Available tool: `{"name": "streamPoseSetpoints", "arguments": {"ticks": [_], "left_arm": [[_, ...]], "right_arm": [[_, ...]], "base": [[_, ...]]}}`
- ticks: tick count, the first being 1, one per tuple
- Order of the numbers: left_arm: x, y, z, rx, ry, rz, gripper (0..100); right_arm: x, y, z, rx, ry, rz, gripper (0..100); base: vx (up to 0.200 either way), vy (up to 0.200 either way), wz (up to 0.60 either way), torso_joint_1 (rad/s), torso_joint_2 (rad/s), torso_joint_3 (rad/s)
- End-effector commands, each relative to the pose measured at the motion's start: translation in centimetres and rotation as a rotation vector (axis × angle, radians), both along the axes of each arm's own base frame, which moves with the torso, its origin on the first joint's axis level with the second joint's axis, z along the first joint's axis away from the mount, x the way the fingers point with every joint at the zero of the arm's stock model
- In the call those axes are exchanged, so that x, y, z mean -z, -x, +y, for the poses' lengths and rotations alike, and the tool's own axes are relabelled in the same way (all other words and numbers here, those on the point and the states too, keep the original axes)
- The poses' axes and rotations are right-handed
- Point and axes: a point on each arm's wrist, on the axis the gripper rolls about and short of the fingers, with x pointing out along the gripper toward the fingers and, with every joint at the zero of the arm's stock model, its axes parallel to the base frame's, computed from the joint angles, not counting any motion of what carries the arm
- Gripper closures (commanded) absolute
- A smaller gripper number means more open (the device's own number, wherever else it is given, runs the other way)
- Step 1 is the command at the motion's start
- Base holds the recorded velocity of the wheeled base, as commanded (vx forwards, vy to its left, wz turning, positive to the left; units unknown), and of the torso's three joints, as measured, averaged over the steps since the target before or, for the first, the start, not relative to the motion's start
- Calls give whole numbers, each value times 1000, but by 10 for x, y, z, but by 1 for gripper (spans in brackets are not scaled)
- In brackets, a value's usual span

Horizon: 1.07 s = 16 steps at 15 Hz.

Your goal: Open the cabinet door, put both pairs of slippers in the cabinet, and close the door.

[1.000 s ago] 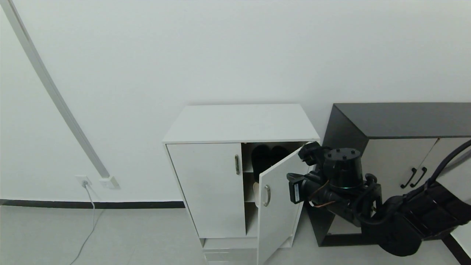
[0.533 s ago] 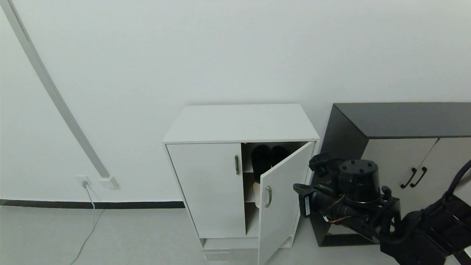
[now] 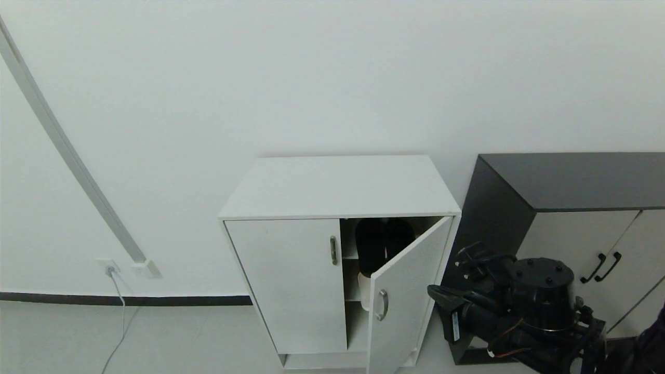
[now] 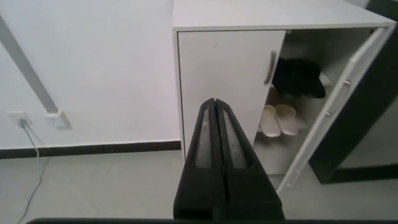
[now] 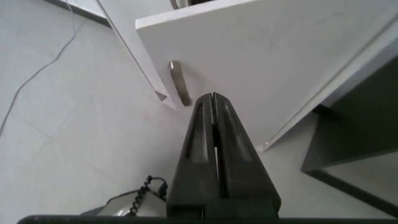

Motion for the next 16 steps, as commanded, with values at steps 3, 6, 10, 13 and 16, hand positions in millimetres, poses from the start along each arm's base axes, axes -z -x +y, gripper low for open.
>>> {"name": "streamPoseSetpoints", "arguments": {"ticks": [3, 6, 10, 13, 16], "left_arm": [[0, 0, 0, 1, 0, 2, 100], [0, 0, 0, 1, 0, 2, 100], [0, 0, 0, 1, 0, 2, 100], [0, 0, 0, 1, 2, 2, 100], [0, 0, 0, -1, 0, 2, 100]], "right_arm": [[10, 2, 1, -7, 20, 28, 100], [17, -10, 11, -15, 15, 26, 100], [26, -27, 25, -15, 15, 23, 100], [28, -37, 33, -14, 6, 12, 100], [34, -46, 40, -14, 4, 10, 100]], "base": [[0, 0, 0, 0, 0, 0], [0, 0, 0, 0, 0, 0], [0, 0, 0, 0, 0, 0], [0, 0, 0, 0, 0, 0], [0, 0, 0, 0, 0, 0]]}}
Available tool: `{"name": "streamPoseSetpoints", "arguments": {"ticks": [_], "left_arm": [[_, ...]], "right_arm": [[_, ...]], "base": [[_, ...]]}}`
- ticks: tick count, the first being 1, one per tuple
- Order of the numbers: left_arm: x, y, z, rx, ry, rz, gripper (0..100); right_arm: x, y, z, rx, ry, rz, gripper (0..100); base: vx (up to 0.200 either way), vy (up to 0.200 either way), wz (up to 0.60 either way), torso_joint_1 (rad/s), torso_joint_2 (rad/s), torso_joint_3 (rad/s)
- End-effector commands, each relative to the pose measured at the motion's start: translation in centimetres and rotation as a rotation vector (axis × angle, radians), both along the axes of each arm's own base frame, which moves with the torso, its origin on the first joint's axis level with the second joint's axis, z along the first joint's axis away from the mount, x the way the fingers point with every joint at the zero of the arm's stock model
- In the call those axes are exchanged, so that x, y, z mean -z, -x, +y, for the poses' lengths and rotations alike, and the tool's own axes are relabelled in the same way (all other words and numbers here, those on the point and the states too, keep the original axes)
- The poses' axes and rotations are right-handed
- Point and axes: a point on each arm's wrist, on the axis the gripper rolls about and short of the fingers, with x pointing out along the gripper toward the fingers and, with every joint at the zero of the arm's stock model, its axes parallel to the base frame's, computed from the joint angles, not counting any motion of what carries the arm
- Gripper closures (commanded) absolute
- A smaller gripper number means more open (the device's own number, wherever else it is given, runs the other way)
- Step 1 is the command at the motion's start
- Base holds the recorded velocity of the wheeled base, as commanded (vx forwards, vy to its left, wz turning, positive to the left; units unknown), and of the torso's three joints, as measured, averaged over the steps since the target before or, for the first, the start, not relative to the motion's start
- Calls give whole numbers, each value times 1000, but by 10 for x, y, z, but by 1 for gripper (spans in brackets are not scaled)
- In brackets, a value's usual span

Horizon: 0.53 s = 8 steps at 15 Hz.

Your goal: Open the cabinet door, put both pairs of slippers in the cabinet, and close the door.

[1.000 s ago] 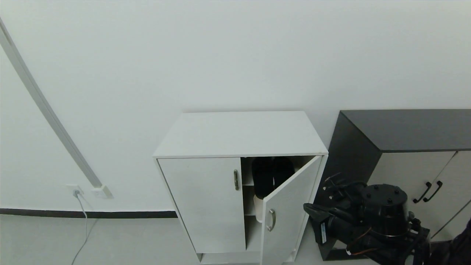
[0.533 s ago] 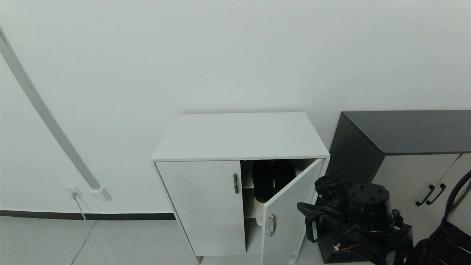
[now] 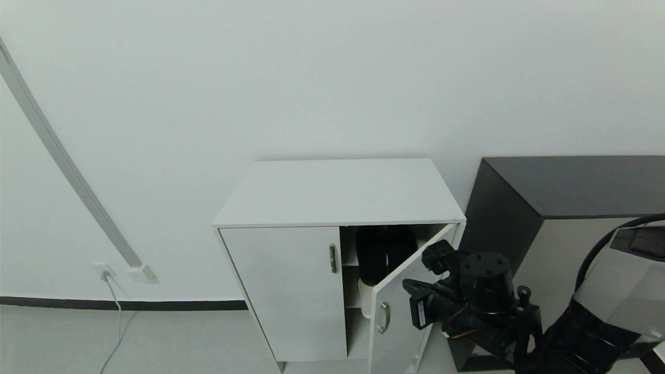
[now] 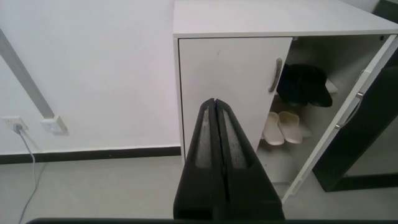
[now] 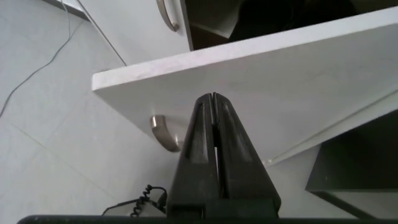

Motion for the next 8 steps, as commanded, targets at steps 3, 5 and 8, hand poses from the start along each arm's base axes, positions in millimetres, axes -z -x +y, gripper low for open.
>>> {"name": "streamPoseSetpoints", "arguments": {"ticks": [3, 5, 8], "left_arm": [[0, 0, 0, 0, 0, 1, 100], [0, 0, 0, 0, 0, 1, 100], [0, 0, 0, 0, 0, 1, 100]], "right_arm": [[9, -15, 9, 8, 1, -2, 100], [10, -22, 11, 16, -6, -10, 100], [14, -33, 14, 25, -2, -13, 100]], "base": [[0, 0, 0, 0, 0, 0], [0, 0, 0, 0, 0, 0], [0, 0, 0, 0, 0, 0]]}}
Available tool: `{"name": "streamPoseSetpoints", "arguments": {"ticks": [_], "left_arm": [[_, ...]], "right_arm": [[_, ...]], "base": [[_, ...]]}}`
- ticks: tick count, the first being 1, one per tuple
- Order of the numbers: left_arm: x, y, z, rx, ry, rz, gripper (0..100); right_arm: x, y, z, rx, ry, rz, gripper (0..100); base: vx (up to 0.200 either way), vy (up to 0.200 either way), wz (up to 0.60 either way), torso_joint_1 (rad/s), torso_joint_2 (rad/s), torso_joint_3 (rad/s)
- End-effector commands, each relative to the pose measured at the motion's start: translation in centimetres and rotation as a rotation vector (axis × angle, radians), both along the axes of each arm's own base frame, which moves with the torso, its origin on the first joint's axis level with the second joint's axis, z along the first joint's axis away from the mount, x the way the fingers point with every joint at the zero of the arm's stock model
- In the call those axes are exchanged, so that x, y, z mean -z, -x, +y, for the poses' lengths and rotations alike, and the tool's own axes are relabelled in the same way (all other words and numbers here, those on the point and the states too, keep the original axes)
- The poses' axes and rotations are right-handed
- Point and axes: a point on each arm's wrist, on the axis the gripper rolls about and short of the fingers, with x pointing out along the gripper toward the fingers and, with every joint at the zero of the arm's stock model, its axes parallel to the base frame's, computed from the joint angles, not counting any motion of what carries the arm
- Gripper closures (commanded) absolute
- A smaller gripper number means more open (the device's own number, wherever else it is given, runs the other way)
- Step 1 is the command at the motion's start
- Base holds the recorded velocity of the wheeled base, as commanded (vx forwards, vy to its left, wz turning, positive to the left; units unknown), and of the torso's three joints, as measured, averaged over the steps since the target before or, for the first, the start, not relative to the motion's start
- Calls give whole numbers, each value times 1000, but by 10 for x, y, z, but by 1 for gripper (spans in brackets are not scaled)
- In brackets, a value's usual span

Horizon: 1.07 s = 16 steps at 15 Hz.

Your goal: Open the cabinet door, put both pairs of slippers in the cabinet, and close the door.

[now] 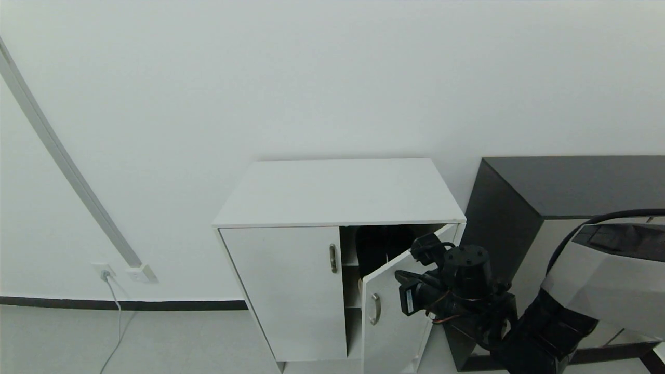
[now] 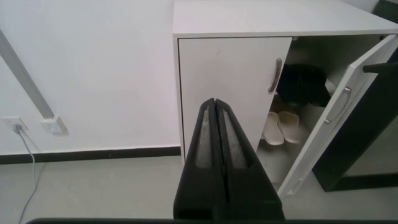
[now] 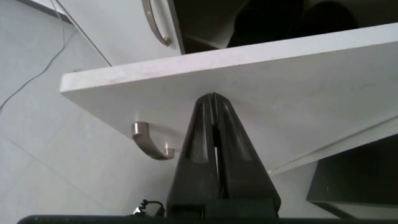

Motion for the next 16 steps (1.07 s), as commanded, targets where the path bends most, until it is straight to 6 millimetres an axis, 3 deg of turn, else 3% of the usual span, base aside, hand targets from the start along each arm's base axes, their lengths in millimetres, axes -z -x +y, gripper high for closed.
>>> {"name": "streamPoseSetpoints", "arguments": {"ticks": [1, 16], "left_arm": [[0, 0, 0, -1, 0, 1, 100], [0, 0, 0, 1, 0, 1, 100]], "right_arm": [[6, -8, 3, 7, 6, 6, 100], [8, -46, 14, 42, -3, -5, 100]], "base": [[0, 0, 0, 0, 0, 0], [0, 0, 0, 0, 0, 0]]}}
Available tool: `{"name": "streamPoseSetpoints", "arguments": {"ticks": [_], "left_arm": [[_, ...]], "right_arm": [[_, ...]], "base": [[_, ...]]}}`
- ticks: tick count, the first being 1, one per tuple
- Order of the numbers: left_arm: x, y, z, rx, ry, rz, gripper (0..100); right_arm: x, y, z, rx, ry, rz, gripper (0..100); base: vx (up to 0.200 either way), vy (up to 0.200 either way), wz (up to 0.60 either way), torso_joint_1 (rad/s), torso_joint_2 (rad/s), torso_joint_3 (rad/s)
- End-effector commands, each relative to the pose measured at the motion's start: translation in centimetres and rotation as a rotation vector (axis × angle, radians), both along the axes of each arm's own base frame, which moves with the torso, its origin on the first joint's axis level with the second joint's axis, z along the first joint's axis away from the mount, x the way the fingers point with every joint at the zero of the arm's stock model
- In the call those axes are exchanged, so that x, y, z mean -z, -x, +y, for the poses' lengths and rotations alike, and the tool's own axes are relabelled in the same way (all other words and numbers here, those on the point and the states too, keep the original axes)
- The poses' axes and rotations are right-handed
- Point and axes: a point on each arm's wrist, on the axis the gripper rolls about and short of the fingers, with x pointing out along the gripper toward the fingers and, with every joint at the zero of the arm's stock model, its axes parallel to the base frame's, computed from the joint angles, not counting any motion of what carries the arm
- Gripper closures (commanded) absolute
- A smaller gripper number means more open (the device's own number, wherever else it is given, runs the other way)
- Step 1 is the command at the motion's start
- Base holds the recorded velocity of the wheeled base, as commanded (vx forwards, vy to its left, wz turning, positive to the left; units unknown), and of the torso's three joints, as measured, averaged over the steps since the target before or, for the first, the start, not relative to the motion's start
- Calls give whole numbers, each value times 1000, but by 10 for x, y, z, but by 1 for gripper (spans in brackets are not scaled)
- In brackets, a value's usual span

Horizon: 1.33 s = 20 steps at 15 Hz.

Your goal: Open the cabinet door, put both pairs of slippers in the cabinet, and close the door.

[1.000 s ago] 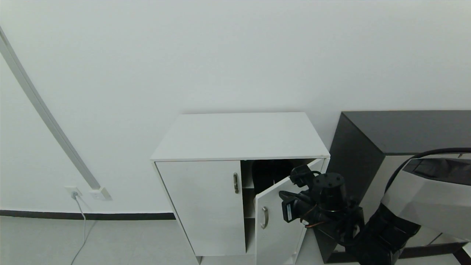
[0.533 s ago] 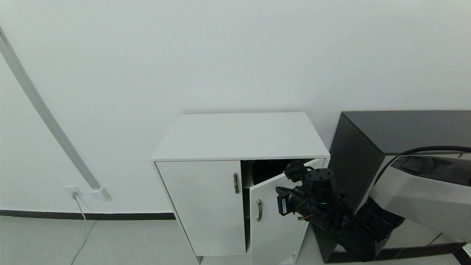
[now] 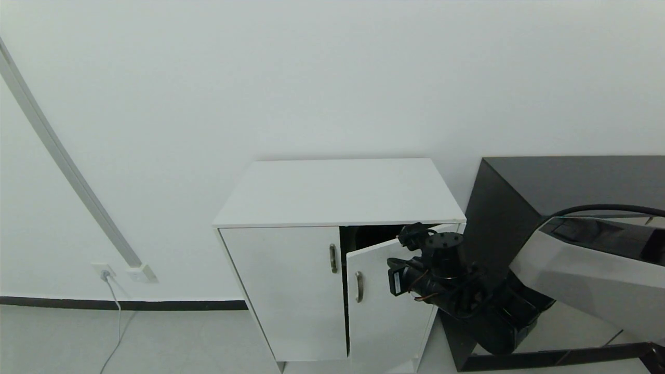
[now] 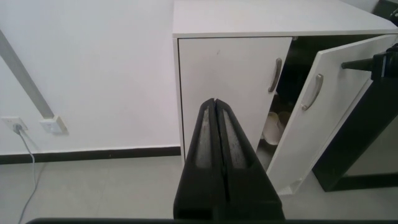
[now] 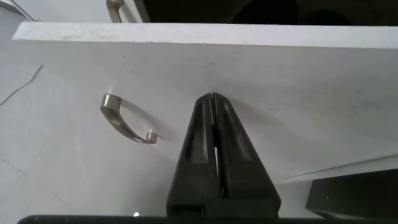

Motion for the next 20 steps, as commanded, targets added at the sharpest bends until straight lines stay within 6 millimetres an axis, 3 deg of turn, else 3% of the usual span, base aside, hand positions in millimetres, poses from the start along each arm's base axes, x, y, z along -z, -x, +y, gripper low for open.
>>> {"name": "streamPoseSetpoints", "arguments": {"ticks": [1, 20], "left_arm": [[0, 0, 0, 1, 0, 2, 100], [0, 0, 0, 0, 0, 2, 100]], "right_arm": [[1, -3, 0, 4, -1, -2, 100], [-3, -27, 6, 27, -5, -8, 100]], "base": [[0, 0, 0, 0, 0, 0], [0, 0, 0, 0, 0, 0]]}}
